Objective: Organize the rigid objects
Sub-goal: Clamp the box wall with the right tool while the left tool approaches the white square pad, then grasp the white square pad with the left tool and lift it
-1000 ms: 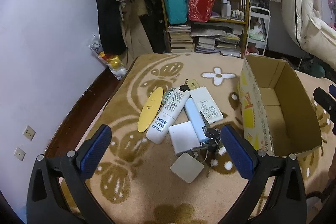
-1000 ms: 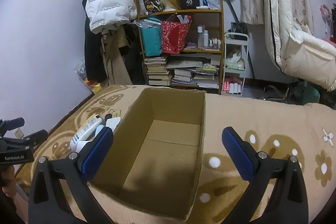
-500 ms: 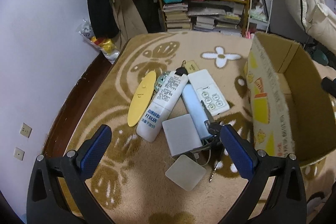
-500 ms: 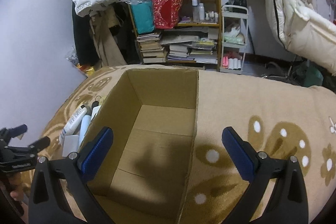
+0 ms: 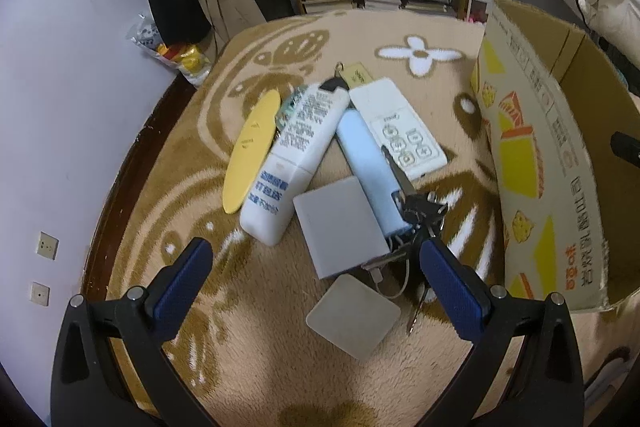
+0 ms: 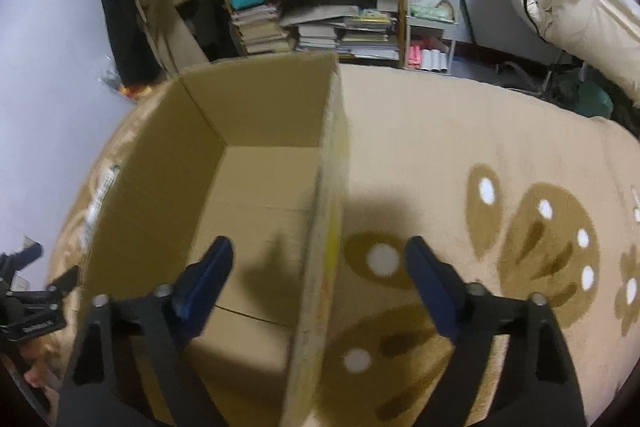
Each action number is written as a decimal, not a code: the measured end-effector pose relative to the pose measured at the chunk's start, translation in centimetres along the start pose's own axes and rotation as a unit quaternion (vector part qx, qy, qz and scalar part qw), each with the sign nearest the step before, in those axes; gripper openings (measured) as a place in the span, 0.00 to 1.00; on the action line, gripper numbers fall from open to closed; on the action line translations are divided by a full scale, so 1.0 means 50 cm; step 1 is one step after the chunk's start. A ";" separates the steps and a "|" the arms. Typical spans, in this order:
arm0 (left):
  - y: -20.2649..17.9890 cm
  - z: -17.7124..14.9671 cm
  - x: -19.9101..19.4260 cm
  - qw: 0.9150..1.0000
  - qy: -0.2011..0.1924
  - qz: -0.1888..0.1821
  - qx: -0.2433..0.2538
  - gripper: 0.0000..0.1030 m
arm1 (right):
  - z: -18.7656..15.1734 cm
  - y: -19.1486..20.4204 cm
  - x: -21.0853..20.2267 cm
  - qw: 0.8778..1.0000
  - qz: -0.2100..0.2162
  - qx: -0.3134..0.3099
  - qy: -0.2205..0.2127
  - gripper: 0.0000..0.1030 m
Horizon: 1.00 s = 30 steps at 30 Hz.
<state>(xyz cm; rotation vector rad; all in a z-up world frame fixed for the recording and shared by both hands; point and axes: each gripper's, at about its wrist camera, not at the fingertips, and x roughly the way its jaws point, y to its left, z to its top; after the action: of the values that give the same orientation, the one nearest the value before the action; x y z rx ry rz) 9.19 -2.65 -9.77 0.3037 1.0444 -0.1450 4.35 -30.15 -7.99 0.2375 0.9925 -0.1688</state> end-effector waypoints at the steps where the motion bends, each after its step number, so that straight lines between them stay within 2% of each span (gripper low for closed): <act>1: -0.002 -0.002 0.007 1.000 0.008 -0.001 0.002 0.99 | -0.001 -0.003 0.004 1.000 0.005 0.003 0.005 0.78; 5: -0.013 -0.009 0.024 1.000 0.025 -0.010 0.014 0.99 | -0.004 -0.006 0.017 1.000 -0.004 0.011 0.019 0.65; 6: -0.017 -0.011 0.029 0.999 0.033 -0.018 0.018 0.99 | -0.005 -0.007 0.017 1.000 -0.012 0.015 0.018 0.61; 8: -0.017 -0.015 0.038 0.998 0.051 -0.044 0.015 0.99 | -0.005 -0.012 0.018 0.999 -0.013 0.024 0.019 0.60; 10: -0.018 -0.019 0.048 0.996 0.069 -0.056 0.012 0.99 | -0.005 -0.016 0.018 0.999 -0.015 0.028 0.021 0.51; 12: -0.021 -0.023 0.055 0.996 0.078 -0.051 0.018 0.99 | -0.005 -0.015 0.018 0.999 -0.027 0.021 0.023 0.34; 14: -0.024 -0.028 0.060 0.995 0.085 -0.052 0.022 0.99 | -0.005 -0.012 0.019 0.999 -0.026 0.016 0.020 0.31; 15: -0.025 -0.030 0.064 0.994 0.089 -0.053 0.023 0.99 | -0.005 -0.009 0.022 0.999 -0.020 0.012 0.022 0.25; 18: -0.026 -0.036 0.073 0.993 0.103 -0.058 0.028 0.96 | -0.009 -0.001 0.026 0.999 -0.018 0.005 0.028 0.22; 19: -0.025 -0.038 0.080 0.991 0.113 -0.060 0.027 0.88 | -0.010 0.001 0.028 0.999 -0.018 0.003 0.029 0.22; 24: -0.001 -0.047 0.102 0.987 0.140 -0.078 -0.005 0.66 | -0.010 0.000 0.030 0.999 -0.016 0.007 0.032 0.22; 26: 0.000 -0.046 0.107 0.987 0.142 -0.081 -0.008 0.64 | -0.011 0.001 0.031 0.999 -0.015 0.006 0.033 0.22; 29: -0.014 -0.049 0.111 0.987 0.144 -0.068 0.012 0.63 | -0.009 0.002 0.032 0.999 -0.015 0.005 0.033 0.22; 30: -0.019 -0.052 0.114 0.987 0.145 -0.066 0.019 0.59 | -0.008 0.002 0.033 0.999 -0.015 0.004 0.033 0.22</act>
<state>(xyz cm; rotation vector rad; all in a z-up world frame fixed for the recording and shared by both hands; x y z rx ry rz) 9.62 -2.58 -16.10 0.2960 1.3529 -0.2457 4.94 -29.98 -9.57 0.2374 1.0624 -0.1930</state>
